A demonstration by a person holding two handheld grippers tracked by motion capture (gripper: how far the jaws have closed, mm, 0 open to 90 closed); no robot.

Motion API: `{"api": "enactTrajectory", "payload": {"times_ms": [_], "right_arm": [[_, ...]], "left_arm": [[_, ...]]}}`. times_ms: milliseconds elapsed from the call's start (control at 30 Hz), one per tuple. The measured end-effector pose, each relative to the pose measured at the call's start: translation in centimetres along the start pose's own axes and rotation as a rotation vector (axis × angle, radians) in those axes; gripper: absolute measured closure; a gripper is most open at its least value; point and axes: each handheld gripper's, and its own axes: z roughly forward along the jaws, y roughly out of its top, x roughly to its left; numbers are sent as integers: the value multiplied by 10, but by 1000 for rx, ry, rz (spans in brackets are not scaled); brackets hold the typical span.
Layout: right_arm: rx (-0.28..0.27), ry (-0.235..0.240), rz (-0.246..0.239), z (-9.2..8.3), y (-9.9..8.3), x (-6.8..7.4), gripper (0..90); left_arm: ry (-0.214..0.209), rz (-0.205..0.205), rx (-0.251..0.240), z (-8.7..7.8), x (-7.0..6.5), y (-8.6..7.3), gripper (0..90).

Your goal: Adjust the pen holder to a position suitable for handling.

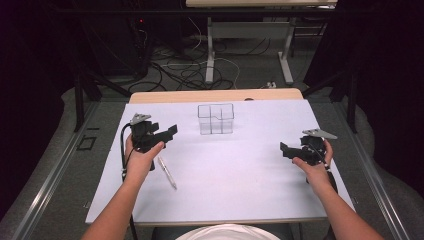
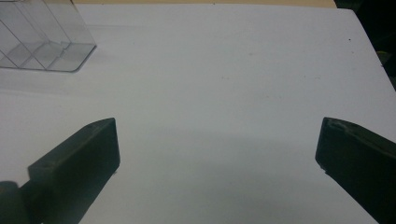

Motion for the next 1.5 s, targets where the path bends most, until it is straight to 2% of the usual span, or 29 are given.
{"api": "enactTrajectory", "payload": {"times_ms": [67,100,333,467,533,767,833,1000,1133,1367,1500], "right_arm": [[-2,-2,-10,-1,0,0,0],[-4,-1,-9,-1,0,1,0],[-17,24,15,-2,0,0,0],[-13,21,27,-2,0,0,0],[-10,20,21,-2,-1,-1,0],[-7,20,32,-2,-1,-3,0],[-6,23,35,-2,-1,-3,0],[-3,26,33,-1,-1,-4,0],[1,25,38,-1,-2,-4,0],[9,28,53,1,-2,-4,0],[12,29,52,1,-3,-6,0]], "left_arm": [[0,1,-2,2,-3,4,240],[0,12,-2,5,-7,11,251],[-4,53,7,15,-19,32,322],[35,69,28,24,-28,48,338],[39,73,36,25,-30,51,347],[30,41,69,43,-42,70,356],[36,40,74,46,-43,71,357],[53,38,128,56,-47,77,384],[65,5,159,68,-50,83,385],[71,-23,207,82,-54,88,426],[88,-27,231,92,-56,89,440]]}}
